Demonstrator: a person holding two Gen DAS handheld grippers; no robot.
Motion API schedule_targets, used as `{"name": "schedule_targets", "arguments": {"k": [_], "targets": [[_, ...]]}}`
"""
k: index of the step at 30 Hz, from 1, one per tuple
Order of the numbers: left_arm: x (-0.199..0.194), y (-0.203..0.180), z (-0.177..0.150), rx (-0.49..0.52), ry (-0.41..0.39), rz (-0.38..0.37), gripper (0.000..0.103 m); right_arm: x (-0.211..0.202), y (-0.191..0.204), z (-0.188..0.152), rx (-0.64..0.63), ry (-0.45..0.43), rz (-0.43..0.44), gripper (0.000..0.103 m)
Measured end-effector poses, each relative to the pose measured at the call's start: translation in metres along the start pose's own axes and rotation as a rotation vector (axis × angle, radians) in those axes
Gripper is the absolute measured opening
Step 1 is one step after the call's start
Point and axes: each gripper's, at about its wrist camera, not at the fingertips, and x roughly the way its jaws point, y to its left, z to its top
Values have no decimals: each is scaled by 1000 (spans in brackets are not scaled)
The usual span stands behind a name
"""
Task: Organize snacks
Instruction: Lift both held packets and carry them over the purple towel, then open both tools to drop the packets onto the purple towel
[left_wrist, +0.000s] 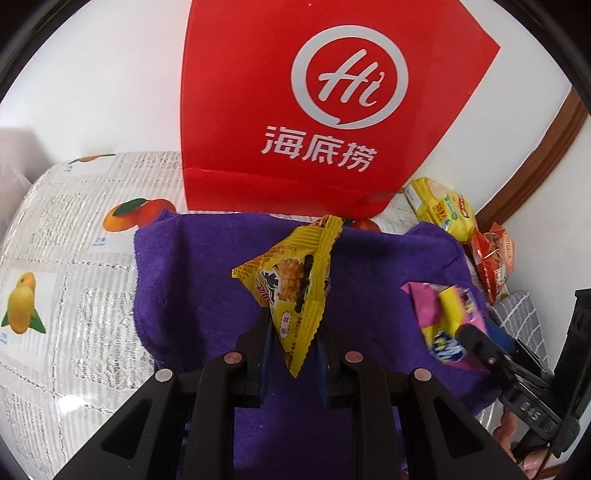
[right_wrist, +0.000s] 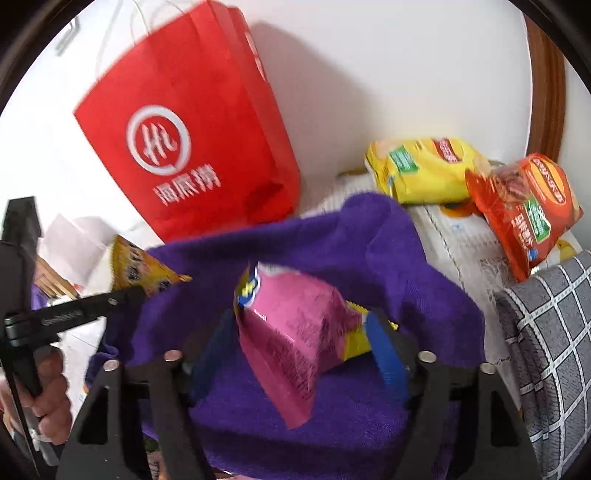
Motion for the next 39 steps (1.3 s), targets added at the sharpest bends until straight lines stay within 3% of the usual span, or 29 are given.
{"name": "schedule_targets", "arguments": {"k": [16, 17, 22, 31, 39], "targets": [[11, -4, -4, 16, 39, -12, 20, -21, 16, 1, -66, -86, 77, 75], [11, -5, -4, 17, 42, -13, 22, -20, 17, 0, -69, -81, 74, 75], [1, -7, -1, 23, 15, -16, 50, -18, 19, -1, -85, -76, 57, 75], [-21, -12, 4, 51, -29, -7, 53, -40, 30, -2, -106, -118, 35, 75], [-40, -19, 3, 83, -57, 8, 53, -67, 41, -23, -82, -76, -3, 64]]}}
